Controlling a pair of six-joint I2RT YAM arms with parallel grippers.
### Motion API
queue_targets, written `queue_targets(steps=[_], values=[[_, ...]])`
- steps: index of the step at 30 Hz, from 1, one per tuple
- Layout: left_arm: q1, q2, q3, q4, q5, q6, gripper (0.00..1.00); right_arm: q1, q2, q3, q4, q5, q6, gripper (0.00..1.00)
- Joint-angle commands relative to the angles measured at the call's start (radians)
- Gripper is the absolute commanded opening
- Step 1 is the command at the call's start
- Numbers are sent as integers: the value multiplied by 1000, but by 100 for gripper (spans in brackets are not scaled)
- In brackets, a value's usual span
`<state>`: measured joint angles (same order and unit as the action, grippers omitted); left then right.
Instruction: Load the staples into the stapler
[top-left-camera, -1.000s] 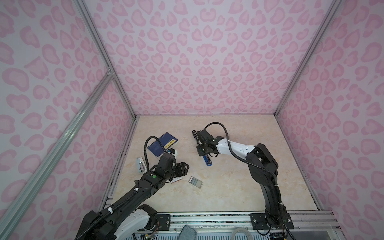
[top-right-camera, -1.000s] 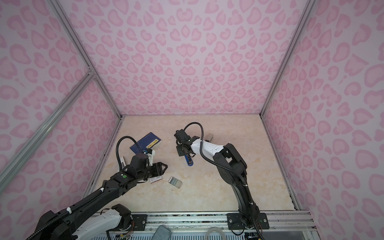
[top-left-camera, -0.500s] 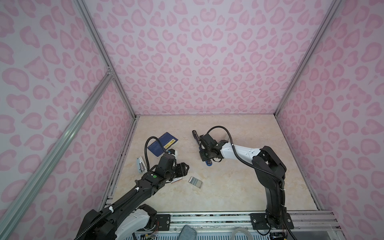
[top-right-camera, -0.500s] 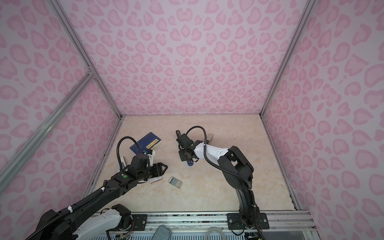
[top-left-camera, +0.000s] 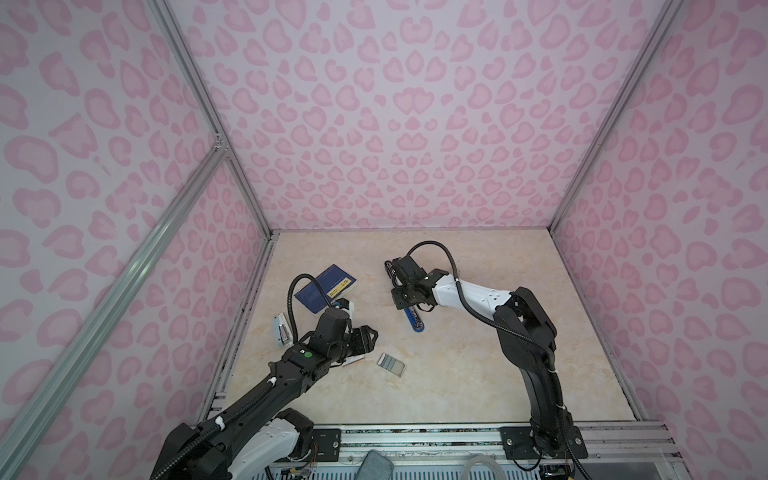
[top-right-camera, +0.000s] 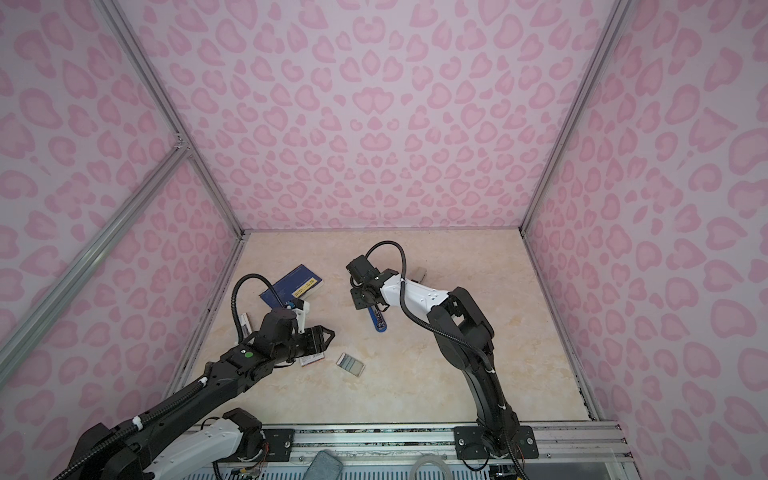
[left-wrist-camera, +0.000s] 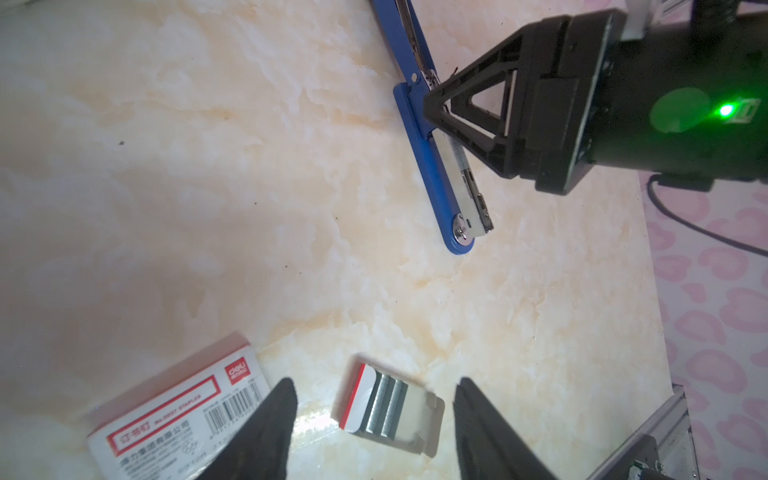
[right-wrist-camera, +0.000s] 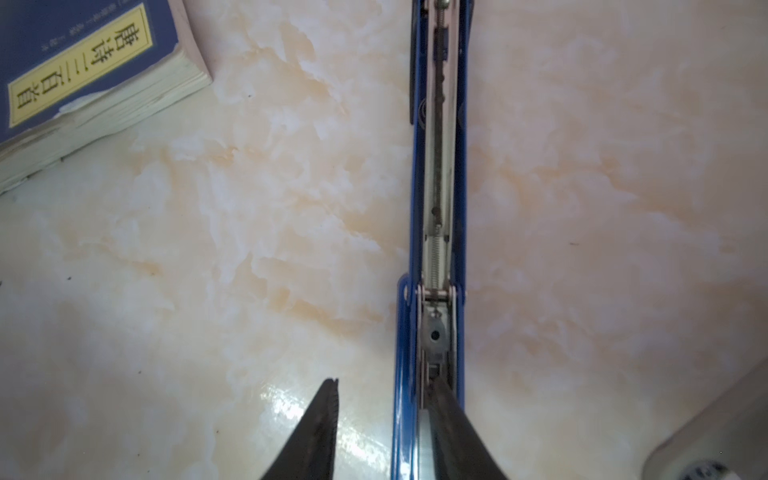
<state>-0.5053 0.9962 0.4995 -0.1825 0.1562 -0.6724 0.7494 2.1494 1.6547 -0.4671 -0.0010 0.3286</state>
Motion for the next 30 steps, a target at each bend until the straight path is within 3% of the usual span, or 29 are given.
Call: queue_targets(steps=[1,14,30], values=[[1,-2,-3,13,-9,-3,63,-2,24,17,-28,-5,-11,38],[1,13,-3,26,-1,-3,63,-2,5,-50,-24,-21,2,36],[1,26,5,30,5,2,63,20,-122,-253,8,-34,20,34]])
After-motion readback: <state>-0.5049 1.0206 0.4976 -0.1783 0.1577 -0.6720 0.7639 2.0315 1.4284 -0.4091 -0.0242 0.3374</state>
